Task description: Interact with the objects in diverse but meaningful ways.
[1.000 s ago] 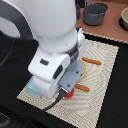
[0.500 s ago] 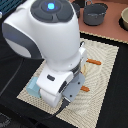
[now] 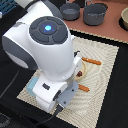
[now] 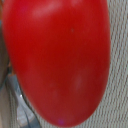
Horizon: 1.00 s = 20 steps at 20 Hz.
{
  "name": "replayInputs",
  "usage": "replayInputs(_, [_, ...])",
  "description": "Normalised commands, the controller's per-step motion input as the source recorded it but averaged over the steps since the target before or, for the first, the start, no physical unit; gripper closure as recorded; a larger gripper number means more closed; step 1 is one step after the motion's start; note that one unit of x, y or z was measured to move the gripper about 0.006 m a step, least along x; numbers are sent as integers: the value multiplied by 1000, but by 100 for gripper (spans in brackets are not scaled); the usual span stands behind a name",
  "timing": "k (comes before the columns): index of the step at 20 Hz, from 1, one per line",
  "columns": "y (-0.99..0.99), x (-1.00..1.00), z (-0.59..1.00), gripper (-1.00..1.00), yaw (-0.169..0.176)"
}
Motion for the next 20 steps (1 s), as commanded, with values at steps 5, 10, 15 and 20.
replayInputs(5, [-158, 170, -45, 100, 14])
replayInputs(10, [-24, 199, 260, 100, 15])
replayInputs(15, [732, -111, 1000, 100, 75])
replayInputs(20, [835, -242, 1000, 100, 93])
